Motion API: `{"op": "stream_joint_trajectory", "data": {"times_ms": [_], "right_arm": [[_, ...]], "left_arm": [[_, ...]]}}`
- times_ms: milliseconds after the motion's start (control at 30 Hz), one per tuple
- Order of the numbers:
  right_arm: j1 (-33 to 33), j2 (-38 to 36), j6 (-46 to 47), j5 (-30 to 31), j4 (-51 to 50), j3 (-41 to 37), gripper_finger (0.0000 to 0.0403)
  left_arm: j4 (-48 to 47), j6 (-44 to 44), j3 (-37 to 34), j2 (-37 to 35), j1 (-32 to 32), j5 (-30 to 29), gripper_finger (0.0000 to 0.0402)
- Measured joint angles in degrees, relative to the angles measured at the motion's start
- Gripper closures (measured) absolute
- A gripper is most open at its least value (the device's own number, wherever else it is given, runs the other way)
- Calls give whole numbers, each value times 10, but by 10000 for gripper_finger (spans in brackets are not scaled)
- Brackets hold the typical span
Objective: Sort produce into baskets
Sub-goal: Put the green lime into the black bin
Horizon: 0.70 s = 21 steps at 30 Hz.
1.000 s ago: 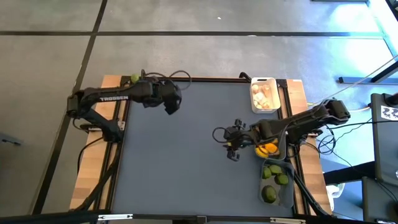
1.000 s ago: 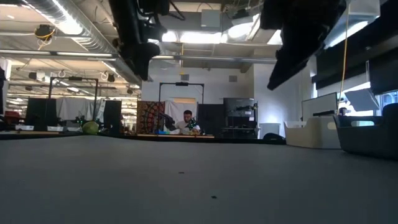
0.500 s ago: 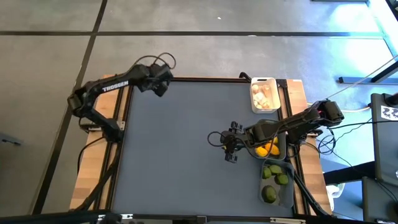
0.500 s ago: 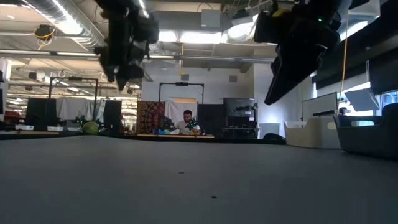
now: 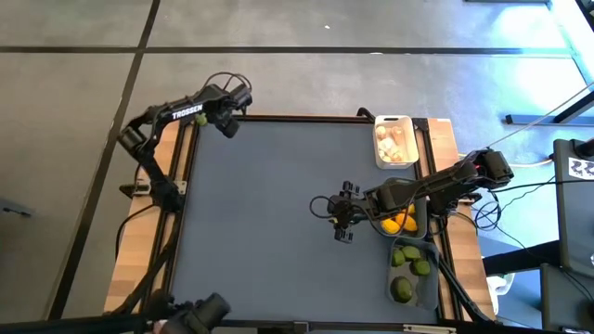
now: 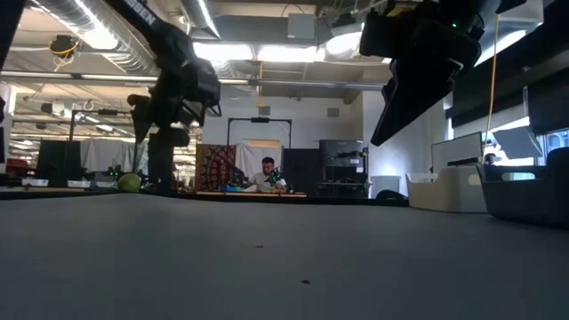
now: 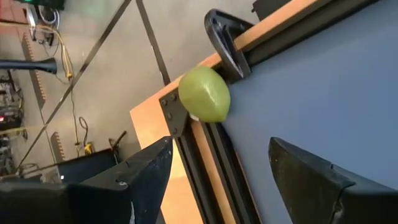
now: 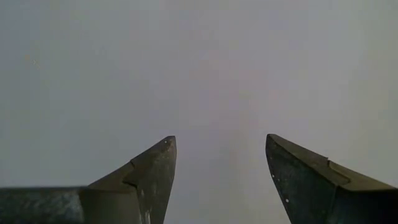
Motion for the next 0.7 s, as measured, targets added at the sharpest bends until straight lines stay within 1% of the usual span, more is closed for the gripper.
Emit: {"op": "stream_joint_trajectory", "data": {"times_ms": [67, 167, 267, 367, 700], "right_arm": [[0, 0, 0, 0, 1, 0, 157], [0, 0, -9, 5, 1, 0, 157], [0, 0, -10, 13, 1, 0, 157], [0, 0, -11, 14, 2, 0, 157], [0, 0, -12, 14, 2, 0, 157]], "left_arm": [[17, 20, 0, 4, 9, 0, 139], [44, 21, 0, 6, 16, 1, 139], [101, 38, 0, 9, 25, 20, 139], [126, 38, 0, 20, 42, 28, 139], [111, 8, 0, 82, 107, 23, 139]]}}
